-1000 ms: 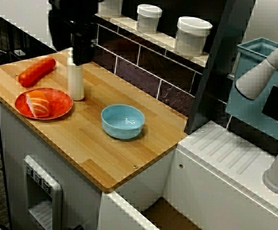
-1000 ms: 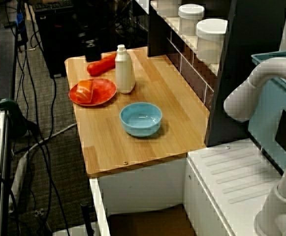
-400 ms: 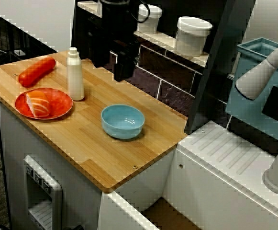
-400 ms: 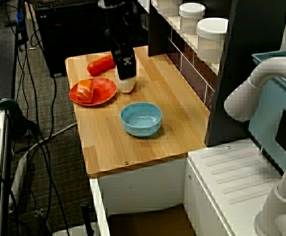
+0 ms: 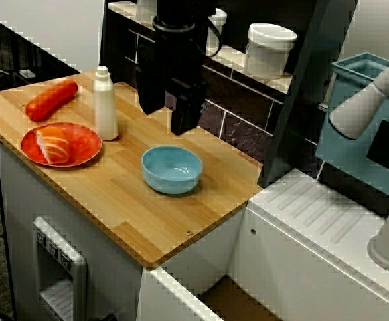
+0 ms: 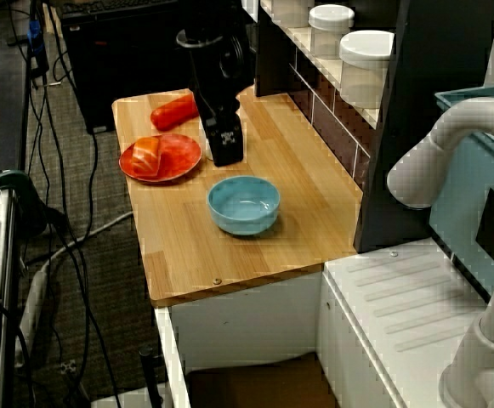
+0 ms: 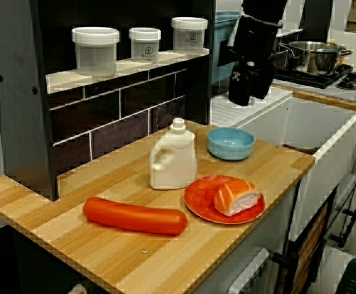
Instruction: Push into sink
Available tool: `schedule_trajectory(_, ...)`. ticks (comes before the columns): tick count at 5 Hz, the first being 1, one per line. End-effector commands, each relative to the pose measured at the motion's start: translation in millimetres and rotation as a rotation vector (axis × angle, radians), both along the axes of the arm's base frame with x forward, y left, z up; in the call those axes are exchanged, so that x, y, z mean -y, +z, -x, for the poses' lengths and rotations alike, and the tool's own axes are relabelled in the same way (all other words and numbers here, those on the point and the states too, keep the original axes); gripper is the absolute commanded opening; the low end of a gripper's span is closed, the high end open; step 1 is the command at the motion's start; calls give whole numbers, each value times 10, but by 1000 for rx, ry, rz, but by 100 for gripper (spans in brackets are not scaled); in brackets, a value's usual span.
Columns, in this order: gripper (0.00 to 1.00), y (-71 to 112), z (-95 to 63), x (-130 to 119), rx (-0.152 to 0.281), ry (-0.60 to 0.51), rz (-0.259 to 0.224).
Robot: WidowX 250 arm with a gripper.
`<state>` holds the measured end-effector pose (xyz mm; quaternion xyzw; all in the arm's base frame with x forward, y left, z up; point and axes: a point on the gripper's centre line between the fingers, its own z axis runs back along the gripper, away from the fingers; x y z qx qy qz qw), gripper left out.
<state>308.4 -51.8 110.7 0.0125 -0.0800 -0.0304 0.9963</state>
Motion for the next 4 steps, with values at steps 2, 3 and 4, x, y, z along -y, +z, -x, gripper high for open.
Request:
schedule_trajectory(2, 100, -171, -98, 213, 15, 1, 20)
schedule_trajectory(3, 100, -306, -94, 215, 25, -5, 9)
schedule_trajectory(4, 100, -433, -96, 186, 17, 5, 5)
